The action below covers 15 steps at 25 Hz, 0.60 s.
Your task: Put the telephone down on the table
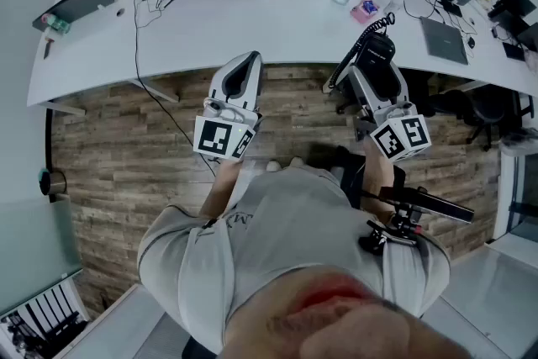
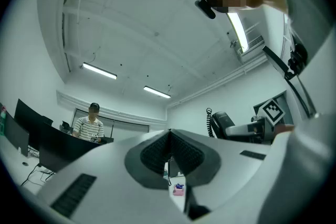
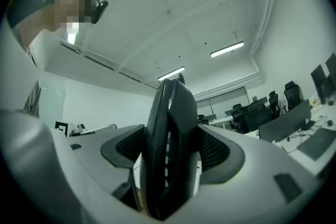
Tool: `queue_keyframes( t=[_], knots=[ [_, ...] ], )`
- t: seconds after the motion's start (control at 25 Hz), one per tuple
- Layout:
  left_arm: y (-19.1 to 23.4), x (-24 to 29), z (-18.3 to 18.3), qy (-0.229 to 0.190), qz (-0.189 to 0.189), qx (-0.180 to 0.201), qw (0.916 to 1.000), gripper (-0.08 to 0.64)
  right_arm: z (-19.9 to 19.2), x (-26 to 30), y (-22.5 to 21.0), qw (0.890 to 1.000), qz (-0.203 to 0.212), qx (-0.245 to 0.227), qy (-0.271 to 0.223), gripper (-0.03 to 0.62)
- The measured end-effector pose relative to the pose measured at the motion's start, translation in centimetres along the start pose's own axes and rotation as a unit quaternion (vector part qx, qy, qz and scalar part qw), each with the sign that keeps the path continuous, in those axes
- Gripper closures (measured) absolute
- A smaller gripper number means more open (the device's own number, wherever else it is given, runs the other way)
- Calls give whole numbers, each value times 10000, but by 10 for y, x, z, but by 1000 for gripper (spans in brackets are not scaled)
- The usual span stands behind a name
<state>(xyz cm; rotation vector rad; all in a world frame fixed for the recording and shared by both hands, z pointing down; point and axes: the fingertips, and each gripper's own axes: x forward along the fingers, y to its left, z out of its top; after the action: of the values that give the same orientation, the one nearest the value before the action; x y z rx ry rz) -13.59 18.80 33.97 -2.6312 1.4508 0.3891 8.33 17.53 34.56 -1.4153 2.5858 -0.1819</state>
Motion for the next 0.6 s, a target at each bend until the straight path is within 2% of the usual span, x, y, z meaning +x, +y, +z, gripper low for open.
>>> queue_keyframes(
  t=[0.12,0.4,0.6],
  knots=[
    [-19,-6,10,-31,3,-90,10000,551,2,-18,8,10000,71,10,10,267],
    [-71,-7,12,104,-226,-20,9997,551,8,-46,8,9996,264,17,-43,267],
    [-89,1,4,267,-272,-75,9992,550,-2,-46,1,9963,615,596,-63,267]
  ],
)
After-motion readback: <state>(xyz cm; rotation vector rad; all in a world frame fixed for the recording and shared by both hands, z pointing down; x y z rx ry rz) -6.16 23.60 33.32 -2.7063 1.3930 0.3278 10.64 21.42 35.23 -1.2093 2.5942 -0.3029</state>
